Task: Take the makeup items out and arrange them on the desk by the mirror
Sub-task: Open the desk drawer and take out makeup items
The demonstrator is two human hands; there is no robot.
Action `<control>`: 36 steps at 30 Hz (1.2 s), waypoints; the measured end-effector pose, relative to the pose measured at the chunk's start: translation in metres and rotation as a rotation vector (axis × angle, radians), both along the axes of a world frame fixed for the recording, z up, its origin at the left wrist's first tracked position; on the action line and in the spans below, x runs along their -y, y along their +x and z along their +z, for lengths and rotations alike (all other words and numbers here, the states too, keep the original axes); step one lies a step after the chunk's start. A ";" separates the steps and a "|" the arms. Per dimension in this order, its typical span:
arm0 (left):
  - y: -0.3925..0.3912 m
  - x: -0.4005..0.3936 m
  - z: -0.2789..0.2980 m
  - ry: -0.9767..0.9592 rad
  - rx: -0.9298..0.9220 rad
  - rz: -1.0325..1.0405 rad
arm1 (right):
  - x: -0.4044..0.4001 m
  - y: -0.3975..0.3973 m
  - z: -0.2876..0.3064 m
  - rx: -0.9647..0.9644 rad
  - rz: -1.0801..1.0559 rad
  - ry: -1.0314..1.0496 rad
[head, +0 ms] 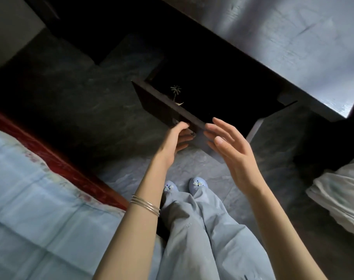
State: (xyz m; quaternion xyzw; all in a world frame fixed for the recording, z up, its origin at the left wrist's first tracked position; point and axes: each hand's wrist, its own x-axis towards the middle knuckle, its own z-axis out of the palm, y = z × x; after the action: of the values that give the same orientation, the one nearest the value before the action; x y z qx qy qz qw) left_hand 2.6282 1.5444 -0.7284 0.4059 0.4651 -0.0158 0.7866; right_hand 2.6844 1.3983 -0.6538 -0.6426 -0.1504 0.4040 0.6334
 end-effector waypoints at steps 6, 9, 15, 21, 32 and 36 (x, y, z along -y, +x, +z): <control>-0.038 0.005 0.005 -0.016 -0.039 0.028 | 0.002 -0.029 0.008 -0.028 0.045 0.001; -0.048 0.008 0.009 -0.022 -0.041 0.040 | 0.001 -0.037 0.011 -0.030 0.074 -0.010; -0.052 0.009 0.013 -0.023 -0.033 0.025 | 0.000 -0.037 0.016 -0.025 0.081 -0.017; -0.056 0.005 0.029 -0.055 -0.070 0.003 | -0.011 -0.024 0.020 -0.026 0.092 -0.014; -0.059 -0.060 0.110 0.515 0.133 0.198 | -0.073 0.024 0.021 0.045 0.160 -0.014; -0.044 -0.069 0.105 0.532 0.109 0.176 | -0.097 0.037 0.003 0.072 0.196 -0.043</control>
State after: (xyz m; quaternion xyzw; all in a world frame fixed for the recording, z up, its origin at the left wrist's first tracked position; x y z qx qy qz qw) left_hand 2.5839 1.6137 -0.6236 0.5566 0.4432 0.1969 0.6746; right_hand 2.7210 1.4956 -0.6511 -0.6523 -0.2268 0.4438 0.5711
